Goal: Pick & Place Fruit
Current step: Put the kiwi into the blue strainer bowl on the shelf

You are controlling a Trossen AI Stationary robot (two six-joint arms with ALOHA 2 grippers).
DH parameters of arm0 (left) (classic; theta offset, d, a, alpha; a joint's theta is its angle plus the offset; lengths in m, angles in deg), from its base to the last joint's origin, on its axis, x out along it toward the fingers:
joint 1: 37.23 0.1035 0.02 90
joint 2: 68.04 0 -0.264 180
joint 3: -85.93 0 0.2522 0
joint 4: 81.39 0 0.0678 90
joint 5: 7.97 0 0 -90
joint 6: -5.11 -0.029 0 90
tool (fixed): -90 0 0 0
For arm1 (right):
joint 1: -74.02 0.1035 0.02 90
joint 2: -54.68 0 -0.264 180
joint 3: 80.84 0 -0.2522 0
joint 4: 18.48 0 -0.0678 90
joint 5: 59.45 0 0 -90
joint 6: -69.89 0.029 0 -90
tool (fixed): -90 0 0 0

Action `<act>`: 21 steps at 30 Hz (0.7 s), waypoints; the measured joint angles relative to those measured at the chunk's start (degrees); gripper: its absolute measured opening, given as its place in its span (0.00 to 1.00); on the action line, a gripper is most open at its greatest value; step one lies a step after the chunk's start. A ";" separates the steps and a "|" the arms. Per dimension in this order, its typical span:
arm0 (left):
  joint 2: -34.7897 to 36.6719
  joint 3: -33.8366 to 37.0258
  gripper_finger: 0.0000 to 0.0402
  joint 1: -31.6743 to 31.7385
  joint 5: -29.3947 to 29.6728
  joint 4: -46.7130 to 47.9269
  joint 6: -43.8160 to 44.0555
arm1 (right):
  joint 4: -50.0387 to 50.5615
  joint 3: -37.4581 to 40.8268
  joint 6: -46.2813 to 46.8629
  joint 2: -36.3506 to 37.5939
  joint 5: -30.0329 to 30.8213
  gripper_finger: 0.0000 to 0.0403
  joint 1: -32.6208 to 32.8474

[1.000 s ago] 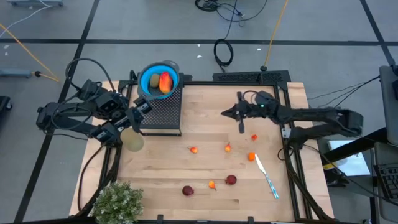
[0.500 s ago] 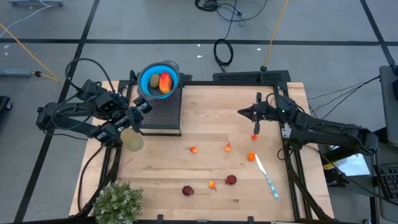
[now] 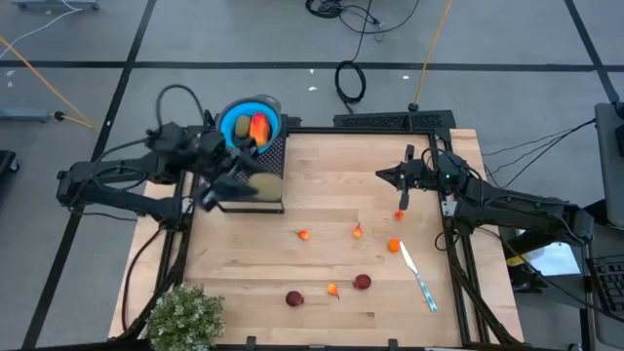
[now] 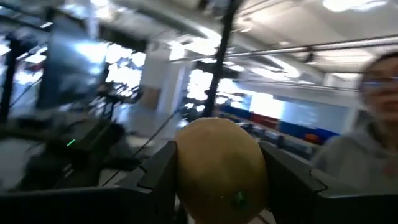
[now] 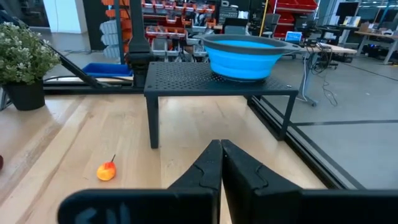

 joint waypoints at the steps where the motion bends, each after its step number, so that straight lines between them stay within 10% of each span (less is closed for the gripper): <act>1: 0.00 0.00 0.48 0.40 1.75 1.57 1.16 | 0.00 0.00 0.00 0.00 0.00 0.00 0.00; 21: 0.00 0.02 0.45 7.90 24.43 21.66 35.06 | 0.17 0.00 -0.02 0.00 0.06 0.00 0.00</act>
